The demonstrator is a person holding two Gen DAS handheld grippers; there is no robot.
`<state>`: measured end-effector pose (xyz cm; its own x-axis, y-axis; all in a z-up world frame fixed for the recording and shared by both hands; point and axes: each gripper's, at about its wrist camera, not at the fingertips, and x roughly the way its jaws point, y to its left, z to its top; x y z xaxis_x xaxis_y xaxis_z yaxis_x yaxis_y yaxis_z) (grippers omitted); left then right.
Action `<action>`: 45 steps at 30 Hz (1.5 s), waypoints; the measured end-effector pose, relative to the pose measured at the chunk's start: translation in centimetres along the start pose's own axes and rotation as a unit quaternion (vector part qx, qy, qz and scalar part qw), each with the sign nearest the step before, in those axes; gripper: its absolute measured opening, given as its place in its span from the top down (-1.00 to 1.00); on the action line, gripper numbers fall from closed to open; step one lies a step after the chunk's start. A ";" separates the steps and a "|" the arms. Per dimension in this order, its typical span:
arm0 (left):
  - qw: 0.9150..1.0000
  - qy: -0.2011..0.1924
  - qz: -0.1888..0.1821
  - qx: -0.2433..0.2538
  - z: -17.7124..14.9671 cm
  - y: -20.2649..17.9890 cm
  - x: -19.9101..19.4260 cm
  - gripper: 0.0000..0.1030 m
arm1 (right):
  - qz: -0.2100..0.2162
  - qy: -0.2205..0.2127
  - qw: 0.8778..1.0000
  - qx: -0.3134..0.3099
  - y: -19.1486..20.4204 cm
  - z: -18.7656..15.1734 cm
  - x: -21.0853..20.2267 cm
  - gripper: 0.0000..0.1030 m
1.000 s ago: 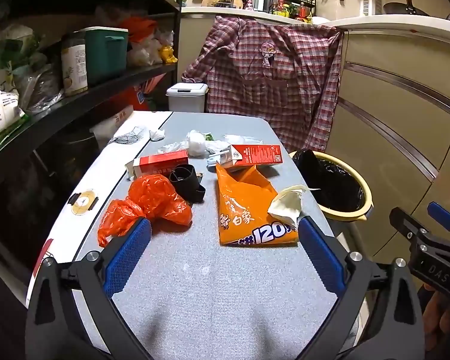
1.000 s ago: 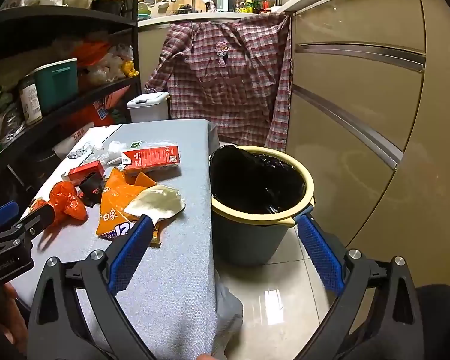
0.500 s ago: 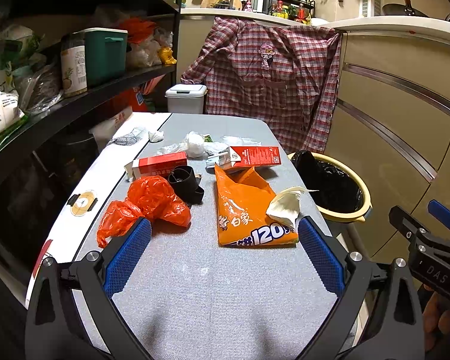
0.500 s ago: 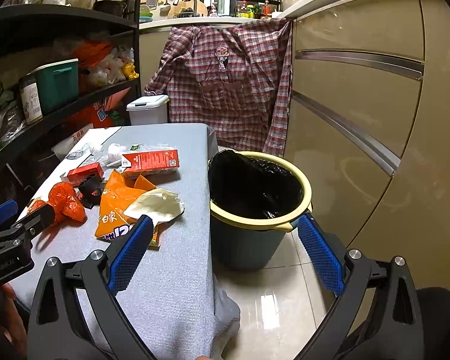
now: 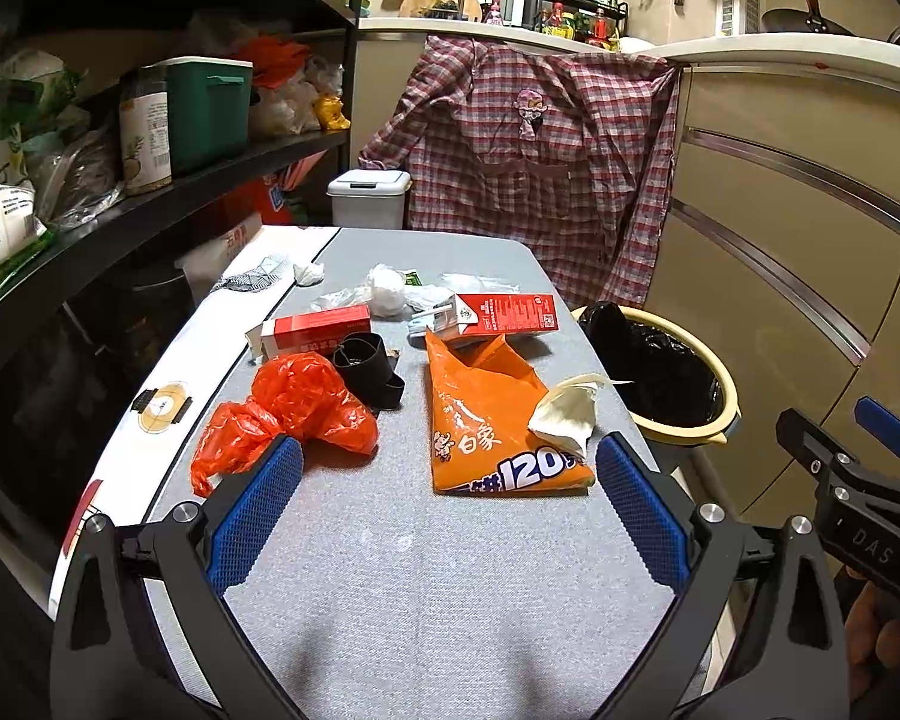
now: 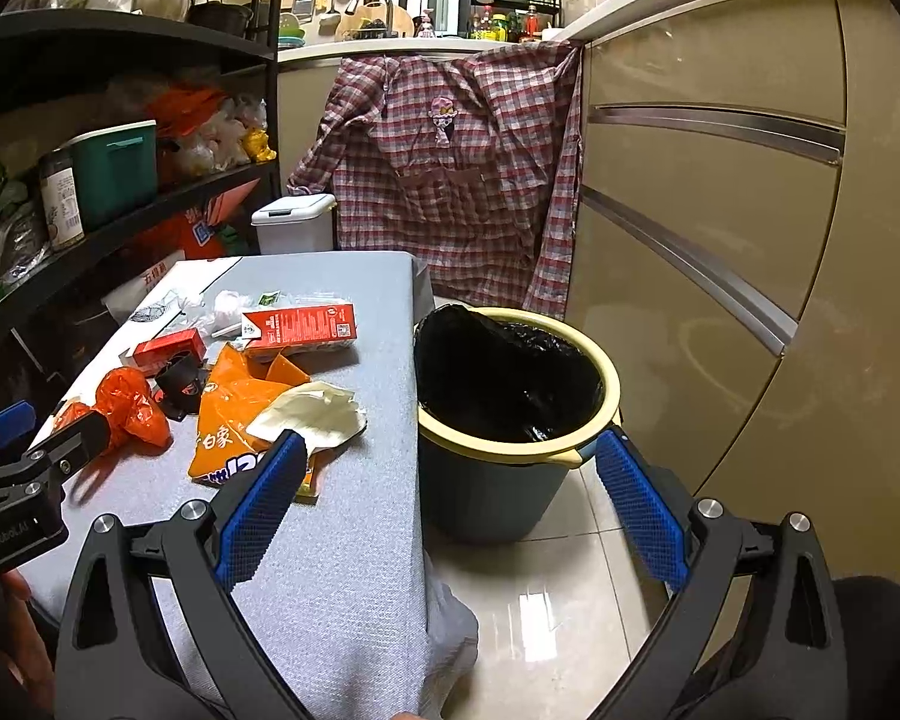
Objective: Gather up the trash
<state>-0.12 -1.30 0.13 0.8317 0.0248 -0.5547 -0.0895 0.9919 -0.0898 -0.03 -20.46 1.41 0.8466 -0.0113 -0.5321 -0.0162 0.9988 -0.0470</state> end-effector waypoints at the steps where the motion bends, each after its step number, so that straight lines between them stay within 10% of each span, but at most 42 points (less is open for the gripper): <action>1: 1.000 0.000 0.000 0.000 0.0 0.0 0.0 -0.85 | 0.000 0.000 1.000 0.000 0.1 -0.1 0.0 -0.85; 40: 1.000 0.000 -0.001 0.001 0.0 -0.8 0.0 -0.85 | 0.005 -0.004 1.000 0.005 0.2 0.1 -0.1 -0.85; 45: 1.000 0.000 -0.003 0.001 0.1 -0.9 -0.1 -0.81 | 0.015 -0.004 1.000 0.010 0.5 -0.2 0.0 -0.58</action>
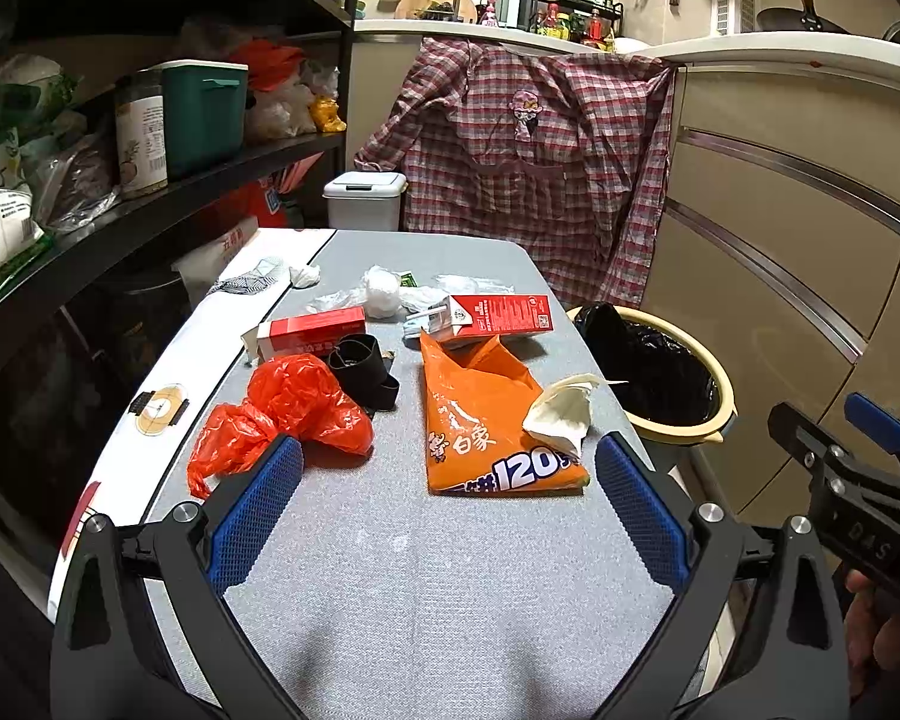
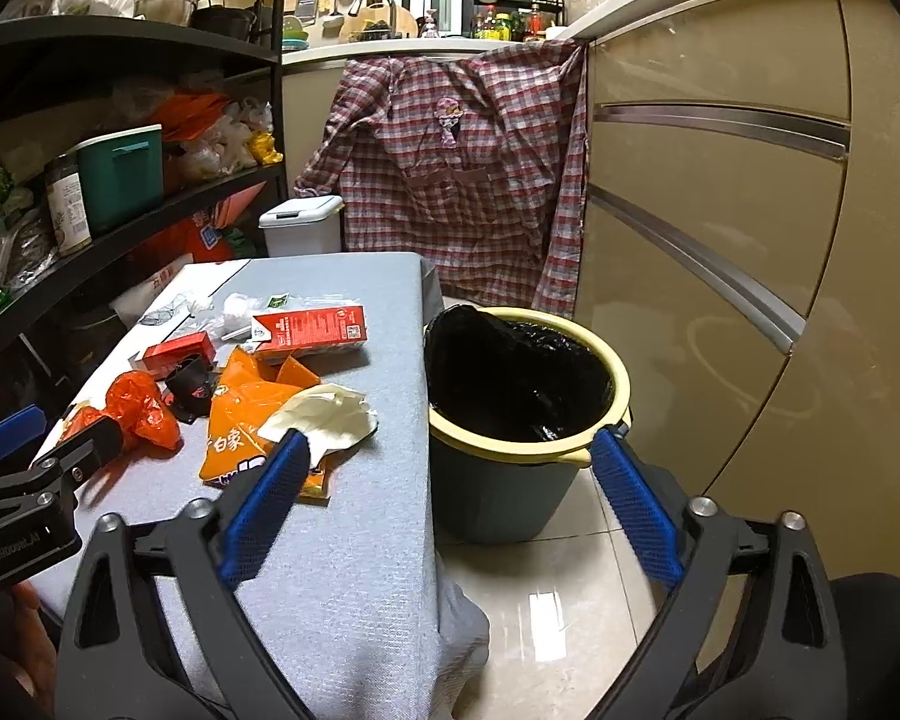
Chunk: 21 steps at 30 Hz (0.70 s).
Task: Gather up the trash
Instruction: 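Grasp the white tissue with the right tool while the left tool grasps the orange-red bag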
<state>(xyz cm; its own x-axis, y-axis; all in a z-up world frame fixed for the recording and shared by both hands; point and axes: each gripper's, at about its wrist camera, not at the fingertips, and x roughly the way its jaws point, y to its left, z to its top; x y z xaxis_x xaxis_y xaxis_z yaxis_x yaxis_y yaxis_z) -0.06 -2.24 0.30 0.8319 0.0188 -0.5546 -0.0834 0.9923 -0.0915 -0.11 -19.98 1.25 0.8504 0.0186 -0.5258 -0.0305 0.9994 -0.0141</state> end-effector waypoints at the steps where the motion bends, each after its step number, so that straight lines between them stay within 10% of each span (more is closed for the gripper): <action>1: 1.000 0.000 0.000 0.001 0.0 0.0 0.0 -0.75 | 0.004 0.000 1.000 0.004 0.0 -0.1 0.1 -0.49; 9: 0.999 -0.008 0.033 0.002 0.4 1.0 0.3 -0.59 | 0.049 0.020 0.998 0.028 1.0 -0.2 1.5 0.20; 21: 0.996 0.004 0.091 -0.020 1.6 4.4 4.7 -0.59 | 0.114 0.071 0.991 0.017 5.6 3.2 8.2 0.21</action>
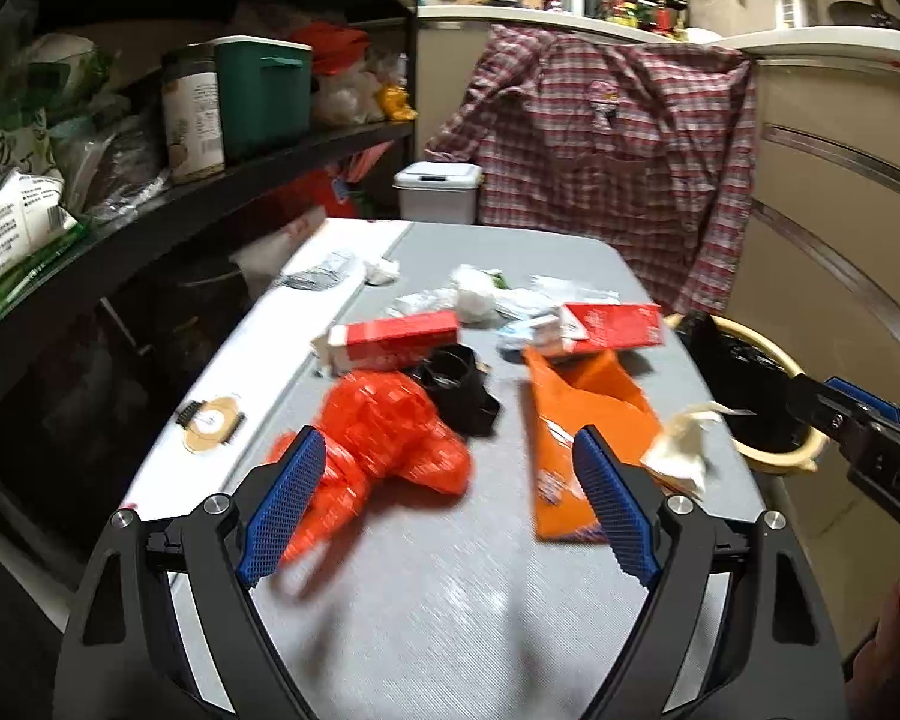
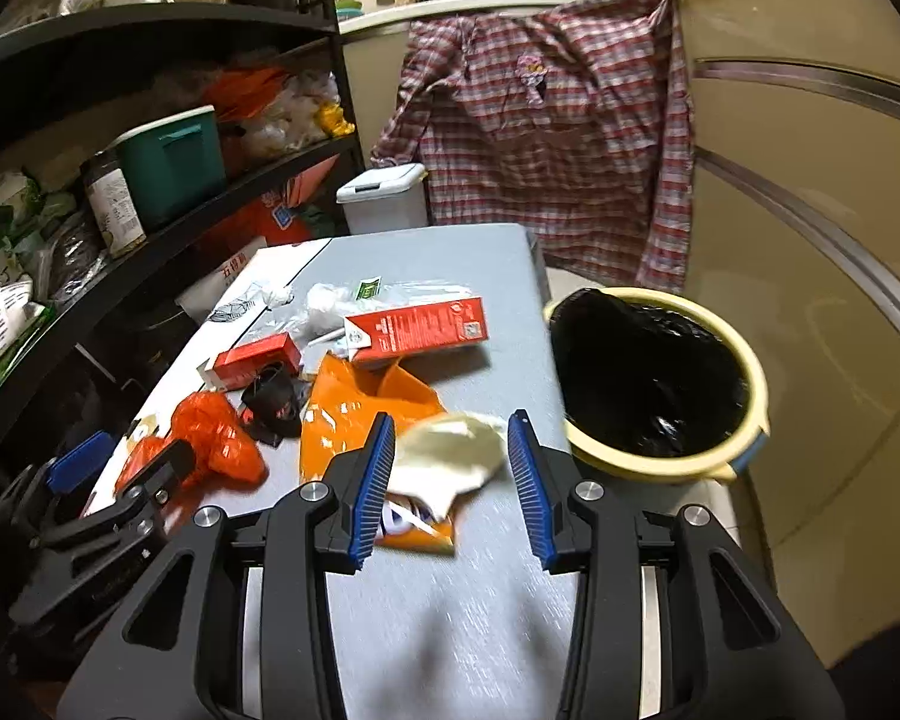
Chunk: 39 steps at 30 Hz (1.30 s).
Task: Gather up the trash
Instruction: 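Grasp the white tissue with the right tool while the left tool grasps the orange-red bag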
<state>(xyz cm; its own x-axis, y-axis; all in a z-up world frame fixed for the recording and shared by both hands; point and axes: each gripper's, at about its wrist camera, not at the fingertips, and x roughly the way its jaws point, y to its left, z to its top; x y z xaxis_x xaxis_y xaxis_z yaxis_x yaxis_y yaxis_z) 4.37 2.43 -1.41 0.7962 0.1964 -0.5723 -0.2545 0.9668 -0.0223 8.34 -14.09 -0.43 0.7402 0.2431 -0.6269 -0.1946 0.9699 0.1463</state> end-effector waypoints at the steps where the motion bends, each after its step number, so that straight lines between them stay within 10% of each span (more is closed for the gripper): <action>1: 1.000 -0.001 0.008 -0.003 0.4 0.4 0.5 -0.59 | 0.003 0.006 1.000 0.009 -0.2 0.3 0.8 0.21; 21: 0.995 0.078 0.064 -0.005 -0.3 1.8 8.8 -0.73 | 0.003 0.097 0.992 0.086 -1.2 -1.7 10.5 0.12; 30: 0.994 0.081 0.068 -0.013 -0.8 2.3 8.6 -0.36 | -0.007 0.088 0.993 0.072 -1.4 -2.0 9.9 0.92; 39: 0.996 0.046 0.073 -0.011 0.1 2.6 6.1 -0.13 | -0.001 0.039 0.998 0.042 -0.4 -1.1 6.1 0.97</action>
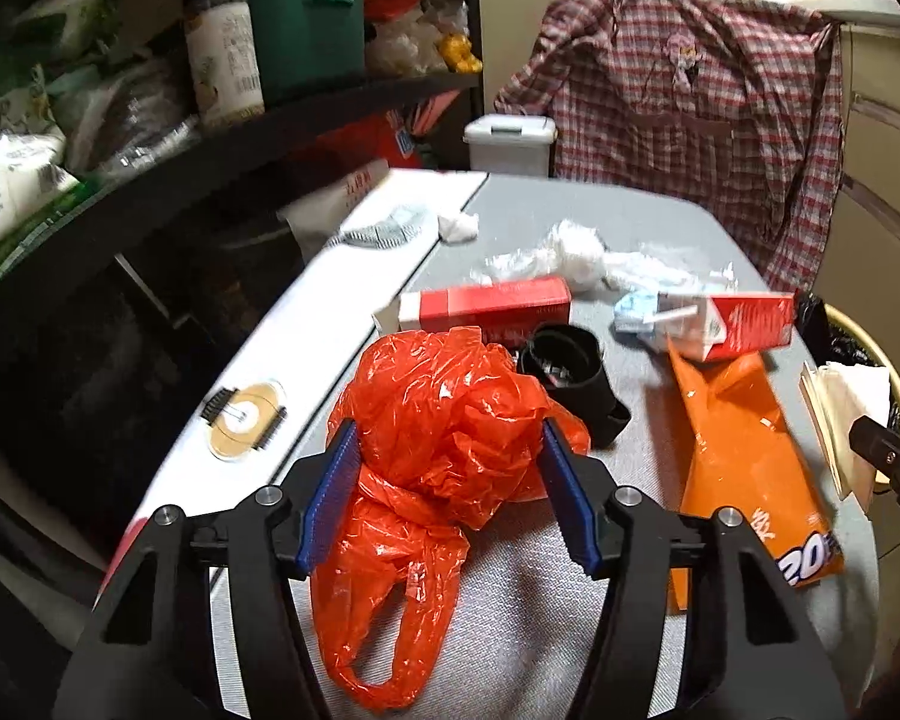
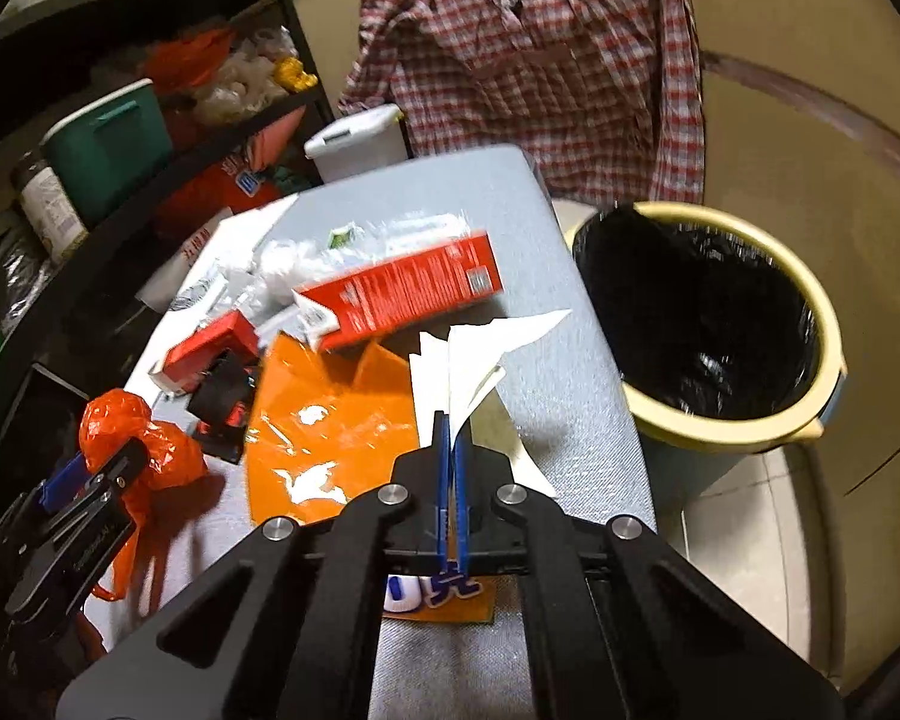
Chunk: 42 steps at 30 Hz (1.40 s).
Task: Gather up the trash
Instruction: 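Grasp the white tissue with the right tool while the left tool grasps the orange-red bag, then carry the tissue and orange-red bag in both tools over the black-lined bin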
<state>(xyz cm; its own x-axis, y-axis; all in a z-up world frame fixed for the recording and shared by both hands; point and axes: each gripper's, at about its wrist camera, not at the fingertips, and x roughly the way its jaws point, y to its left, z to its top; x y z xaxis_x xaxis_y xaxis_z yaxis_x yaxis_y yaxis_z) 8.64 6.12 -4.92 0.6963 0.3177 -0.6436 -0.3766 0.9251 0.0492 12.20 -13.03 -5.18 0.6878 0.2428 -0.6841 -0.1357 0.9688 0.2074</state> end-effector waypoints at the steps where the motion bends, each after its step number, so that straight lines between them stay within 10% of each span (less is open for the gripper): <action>1: 1.000 -0.010 0.000 0.001 0.1 0.1 -0.7 -0.13 | 0.001 -0.005 1.000 -0.003 0.1 0.0 -0.5 0.97; 27: 0.988 -0.106 -0.104 0.030 4.6 -1.9 -12.5 -0.13 | 0.020 -0.070 0.997 -0.038 -1.6 3.8 -12.1 0.96; 42: 0.969 -0.081 -0.223 0.063 10.7 -7.9 -13.9 -0.14 | 0.001 -0.115 0.992 -0.046 -7.3 11.5 -14.7 0.96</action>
<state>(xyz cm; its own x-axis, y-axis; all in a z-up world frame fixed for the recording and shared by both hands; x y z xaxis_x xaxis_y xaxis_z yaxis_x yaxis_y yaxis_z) 8.46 -3.42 11.79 0.8636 -0.1002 -0.4942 0.0538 0.9928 -0.1072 11.28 -24.23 11.37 0.8306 0.2363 -0.5043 -0.1941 0.9716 0.1356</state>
